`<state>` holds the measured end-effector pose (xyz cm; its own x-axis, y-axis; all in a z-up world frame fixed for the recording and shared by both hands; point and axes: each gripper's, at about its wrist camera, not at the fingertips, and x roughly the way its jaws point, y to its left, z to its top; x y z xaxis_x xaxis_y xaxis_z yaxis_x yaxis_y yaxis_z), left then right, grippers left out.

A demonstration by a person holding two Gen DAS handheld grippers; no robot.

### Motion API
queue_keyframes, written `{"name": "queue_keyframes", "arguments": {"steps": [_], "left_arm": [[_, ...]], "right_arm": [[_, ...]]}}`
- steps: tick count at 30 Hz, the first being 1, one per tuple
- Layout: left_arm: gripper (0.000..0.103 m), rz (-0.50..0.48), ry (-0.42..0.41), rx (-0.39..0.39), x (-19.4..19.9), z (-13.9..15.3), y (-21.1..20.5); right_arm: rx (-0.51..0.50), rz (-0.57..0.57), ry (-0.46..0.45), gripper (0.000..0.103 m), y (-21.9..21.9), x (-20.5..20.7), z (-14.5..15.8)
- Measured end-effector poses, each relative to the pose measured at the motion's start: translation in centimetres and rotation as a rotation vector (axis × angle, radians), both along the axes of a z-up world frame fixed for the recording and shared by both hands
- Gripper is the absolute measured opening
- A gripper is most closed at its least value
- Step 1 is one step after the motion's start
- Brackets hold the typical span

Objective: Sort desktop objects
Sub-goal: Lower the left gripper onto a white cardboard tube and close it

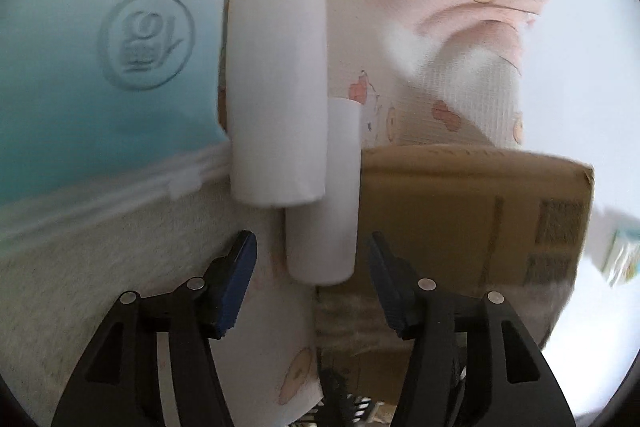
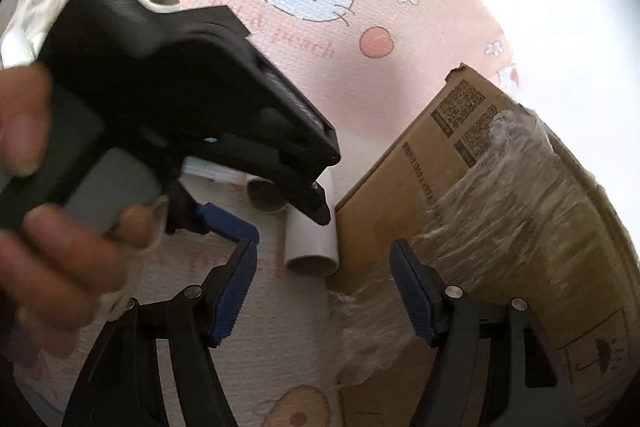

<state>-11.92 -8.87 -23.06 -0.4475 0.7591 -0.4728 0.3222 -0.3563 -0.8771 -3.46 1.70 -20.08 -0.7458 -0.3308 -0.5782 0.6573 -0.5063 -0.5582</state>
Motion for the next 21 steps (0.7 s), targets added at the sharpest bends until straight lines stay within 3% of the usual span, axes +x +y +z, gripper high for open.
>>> {"name": "queue_keyframes", "arguments": {"steps": [4, 6, 7, 9, 16, 21], "left_arm": [[0.061, 0.03, -0.055, 0.071, -1.2, -0.5, -0.1], [0.06, 0.014, -0.061, 0.051, -1.5, 0.3, 0.3], [0.05, 0.008, -0.064, 0.033, -1.6, 0.6, 0.5], [0.045, -0.01, -0.07, 0.014, -1.6, 1.1, 1.0], [0.045, -0.039, -0.082, -0.046, -0.6, 3.0, 0.5], [0.045, -0.037, -0.082, -0.027, 2.4, 3.1, -1.1]], "right_arm": [[0.031, 0.002, 0.015, 0.067, -0.3, -0.1, -0.3], [0.037, 0.005, 0.013, 0.068, -0.4, -0.1, -0.4], [0.036, 0.008, 0.01, 0.069, -0.5, -0.1, -0.4], [0.034, 0.013, 0.005, 0.07, -0.5, -0.2, -0.3], [0.051, 0.019, -0.05, 0.074, -0.8, -0.6, -0.9], [0.034, 0.02, -0.122, 0.074, -1.0, -1.4, -1.1]]}}
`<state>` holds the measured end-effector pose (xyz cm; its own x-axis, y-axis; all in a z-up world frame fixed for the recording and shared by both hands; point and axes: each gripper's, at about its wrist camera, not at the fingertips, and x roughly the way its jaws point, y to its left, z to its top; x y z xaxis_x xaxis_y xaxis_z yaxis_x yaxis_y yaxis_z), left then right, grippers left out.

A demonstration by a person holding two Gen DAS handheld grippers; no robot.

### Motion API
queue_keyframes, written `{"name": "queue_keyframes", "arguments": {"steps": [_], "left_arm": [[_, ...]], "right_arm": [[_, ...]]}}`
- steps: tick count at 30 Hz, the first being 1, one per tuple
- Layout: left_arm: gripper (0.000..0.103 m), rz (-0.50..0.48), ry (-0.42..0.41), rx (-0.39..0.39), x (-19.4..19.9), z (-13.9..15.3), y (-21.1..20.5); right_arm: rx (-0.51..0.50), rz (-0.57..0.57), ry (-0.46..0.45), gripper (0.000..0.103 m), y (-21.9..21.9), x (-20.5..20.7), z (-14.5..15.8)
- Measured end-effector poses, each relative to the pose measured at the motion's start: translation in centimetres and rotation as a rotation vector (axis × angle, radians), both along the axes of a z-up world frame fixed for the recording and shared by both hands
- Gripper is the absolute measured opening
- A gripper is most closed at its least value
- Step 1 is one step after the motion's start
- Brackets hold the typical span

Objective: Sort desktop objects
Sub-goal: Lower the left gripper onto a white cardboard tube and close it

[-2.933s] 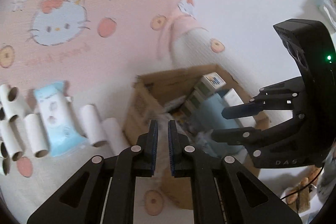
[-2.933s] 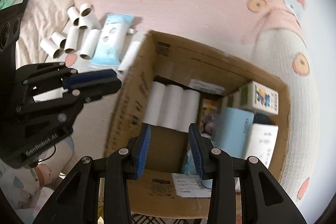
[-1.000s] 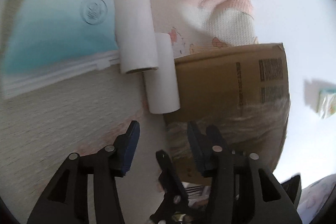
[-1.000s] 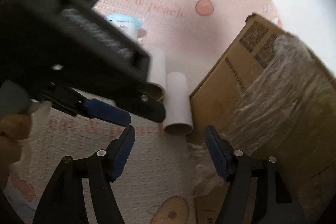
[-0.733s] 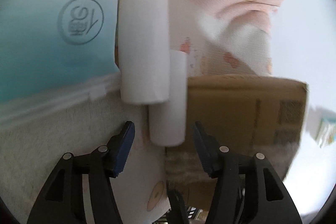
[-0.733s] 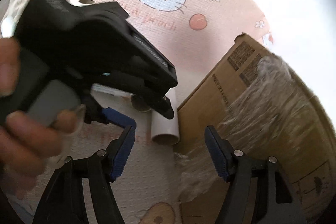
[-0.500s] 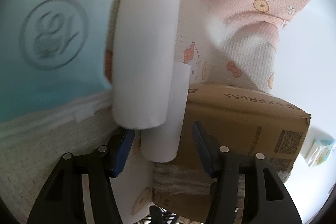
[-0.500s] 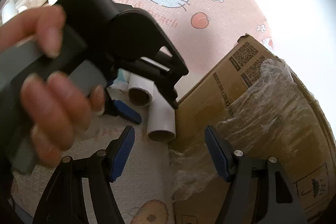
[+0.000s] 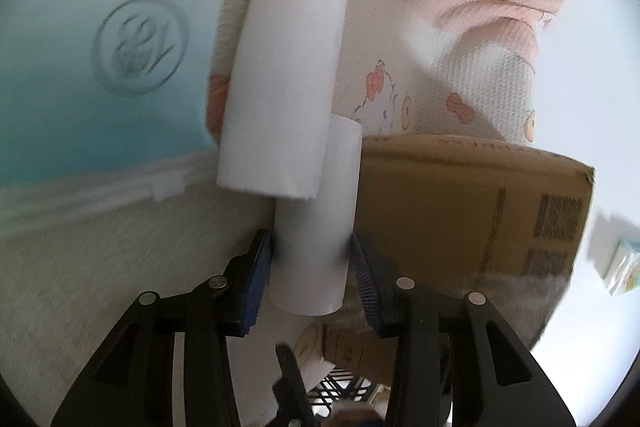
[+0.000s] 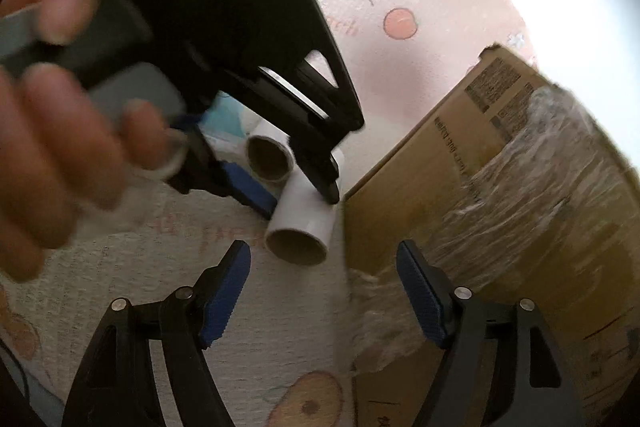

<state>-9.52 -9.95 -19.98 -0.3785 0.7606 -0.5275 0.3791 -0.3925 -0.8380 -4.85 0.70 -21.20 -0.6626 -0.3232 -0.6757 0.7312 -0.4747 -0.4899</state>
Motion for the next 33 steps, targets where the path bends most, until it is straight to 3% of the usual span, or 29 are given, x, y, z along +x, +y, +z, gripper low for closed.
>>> {"name": "queue_keyframes", "arguments": {"steps": [8, 15, 19, 22, 27, 32, 33], "left_arm": [[0.045, 0.022, 0.006, -0.022, 3.9, 0.2, -0.1], [0.045, 0.044, 0.053, -0.112, 7.7, 1.0, 0.6], [0.045, 0.069, 0.05, -0.15, 9.6, 1.2, 0.7], [0.045, 0.102, 0.046, -0.139, 10.8, 1.1, 0.5], [0.045, 0.144, 0.027, -0.101, 12.2, 0.3, 0.3], [0.049, 0.147, 0.017, -0.091, 12.2, -0.1, 0.6], [0.049, 0.148, 0.014, -0.089, 12.2, -0.2, 0.7]], "right_arm": [[-0.033, 0.022, -0.192, 0.074, -0.5, -1.1, -0.2], [-0.112, 0.031, -0.487, 0.074, 0.3, -2.7, -0.2], [-0.146, 0.119, -0.579, 0.074, 1.1, -2.4, -0.4], [-0.153, 0.116, -0.671, 0.074, 1.8, -2.7, -1.9], [-0.221, 0.14, -0.663, 0.077, 2.8, -3.0, -2.1], [-0.159, 0.195, -0.673, 0.102, 1.6, -2.5, -2.6], [-0.148, 0.203, -0.66, 0.103, 1.5, -2.3, -2.7]]}}
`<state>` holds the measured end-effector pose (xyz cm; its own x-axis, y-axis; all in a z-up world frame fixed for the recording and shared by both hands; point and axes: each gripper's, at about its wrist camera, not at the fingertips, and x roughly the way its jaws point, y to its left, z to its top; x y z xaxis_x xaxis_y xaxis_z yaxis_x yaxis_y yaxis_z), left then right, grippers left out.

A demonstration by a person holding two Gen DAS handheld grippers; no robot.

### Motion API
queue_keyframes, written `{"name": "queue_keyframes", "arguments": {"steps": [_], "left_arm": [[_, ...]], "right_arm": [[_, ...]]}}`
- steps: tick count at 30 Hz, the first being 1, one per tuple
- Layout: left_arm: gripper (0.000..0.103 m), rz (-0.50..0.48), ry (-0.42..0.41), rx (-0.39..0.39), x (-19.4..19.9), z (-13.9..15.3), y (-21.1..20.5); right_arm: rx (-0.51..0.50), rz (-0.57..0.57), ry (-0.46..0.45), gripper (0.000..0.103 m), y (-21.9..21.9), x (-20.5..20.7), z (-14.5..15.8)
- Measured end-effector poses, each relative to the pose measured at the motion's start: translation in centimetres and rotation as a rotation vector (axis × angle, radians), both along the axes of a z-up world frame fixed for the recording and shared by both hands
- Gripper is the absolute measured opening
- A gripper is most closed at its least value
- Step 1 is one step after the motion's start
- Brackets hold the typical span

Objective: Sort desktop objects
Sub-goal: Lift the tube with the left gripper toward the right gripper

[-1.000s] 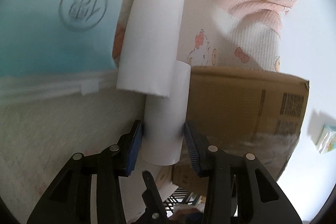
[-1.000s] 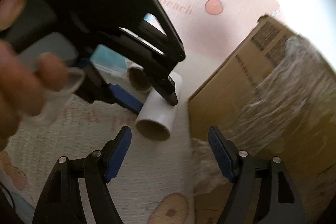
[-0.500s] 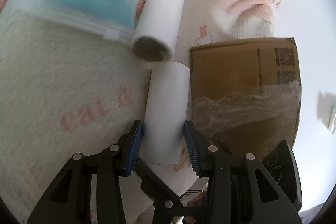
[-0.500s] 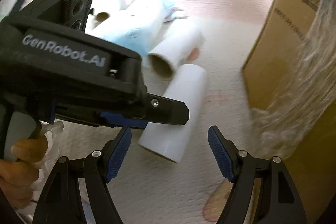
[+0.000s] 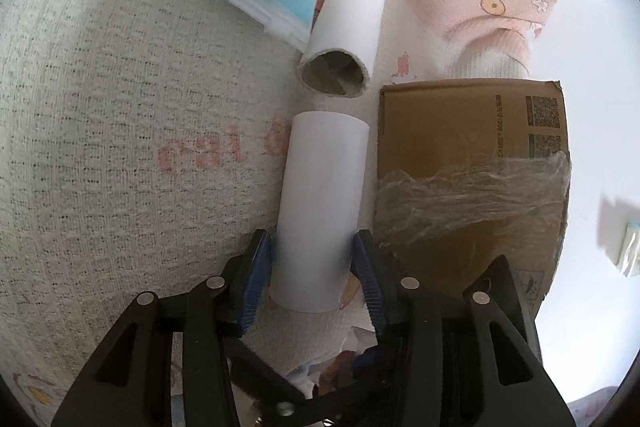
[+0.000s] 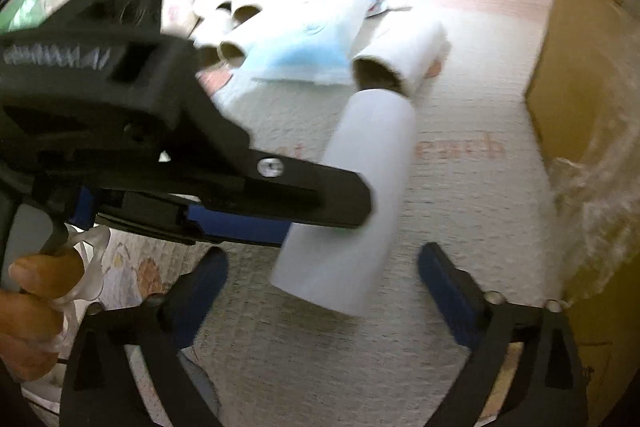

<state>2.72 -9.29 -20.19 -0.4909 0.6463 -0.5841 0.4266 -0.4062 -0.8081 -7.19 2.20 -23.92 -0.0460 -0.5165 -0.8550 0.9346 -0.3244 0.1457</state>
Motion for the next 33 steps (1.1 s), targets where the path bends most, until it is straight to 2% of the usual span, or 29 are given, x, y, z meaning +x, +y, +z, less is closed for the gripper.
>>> {"name": "queue_keyframes", "arguments": {"steps": [2, 5, 8, 11, 12, 14, 16, 17, 18, 20, 21, 23, 25, 26, 28, 33], "left_arm": [[0.049, -0.001, -0.002, -0.006, -0.1, 0.1, 0.1], [0.05, -0.02, 0.003, -0.051, -0.2, 0.6, 0.1], [0.054, -0.04, 0.012, -0.107, -0.2, 1.1, -0.3], [0.055, -0.035, 0.023, -0.139, -0.3, 1.3, -0.9], [0.056, -0.03, 0.027, -0.14, -0.4, 1.3, -1.1], [0.057, -0.024, 0.037, -0.129, -0.7, 1.4, -1.6], [0.058, -0.02, 0.046, -0.123, -1.2, 1.4, -1.8], [0.059, -0.023, 0.048, -0.125, -1.4, 1.4, -1.8], [0.059, -0.032, 0.05, -0.128, -1.9, 1.4, -1.7], [0.059, -0.051, 0.051, -0.13, -2.5, 1.4, -1.4], [0.059, -0.068, 0.049, -0.131, -2.9, 1.4, -1.2], [0.059, -0.101, 0.049, -0.135, -3.1, 1.3, -0.7], [0.045, -0.123, 0.043, -0.173, -3.3, 1.5, -0.1], [0.045, -0.13, 0.041, -0.189, -3.4, 1.6, 0.1], [0.044, -0.132, 0.045, -0.185, -3.2, 1.6, 0.2], [0.044, -0.108, 0.081, -0.181, -2.5, 2.3, 0.4]], "right_arm": [[-0.01, 0.011, 0.025, 0.103, 0.3, 0.2, -0.1], [-0.025, 0.013, 0.007, 0.103, 0.8, -0.2, 0.1], [-0.049, -0.041, -0.086, 0.102, 1.3, -1.7, 0.5], [-0.086, -0.133, -0.24, 0.101, 2.2, -4.0, 0.8], [-0.088, -0.147, -0.259, 0.1, 2.4, -4.4, 0.9], [-0.074, -0.166, -0.245, 0.1, 2.6, -4.9, 1.2], [-0.057, -0.149, -0.174, 0.1, 2.7, -4.6, 1.7], [-0.056, -0.137, -0.14, 0.099, 3.8, -2.0, 2.0], [-0.058, -0.13, -0.113, 0.097, 6.9, 0.9, 2.3], [-0.064, -0.119, -0.126, 0.085, 7.0, 0.8, 2.6], [-0.059, -0.121, -0.16, 0.082, 7.0, 0.5, 2.5], [-0.038, -0.13, -0.212, 0.067, 7.1, 0.0, 2.2], [-0.019, -0.125, -0.233, 0.062, 7.4, -0.2, 1.8], [-0.01, -0.123, -0.233, 0.059, 7.5, -0.2, 1.7], [0.003, -0.109, -0.237, 0.055, 7.8, 0.0, 1.7], [0.026, -0.103, -0.233, 0.055, 8.5, 0.7, 1.7]]}}
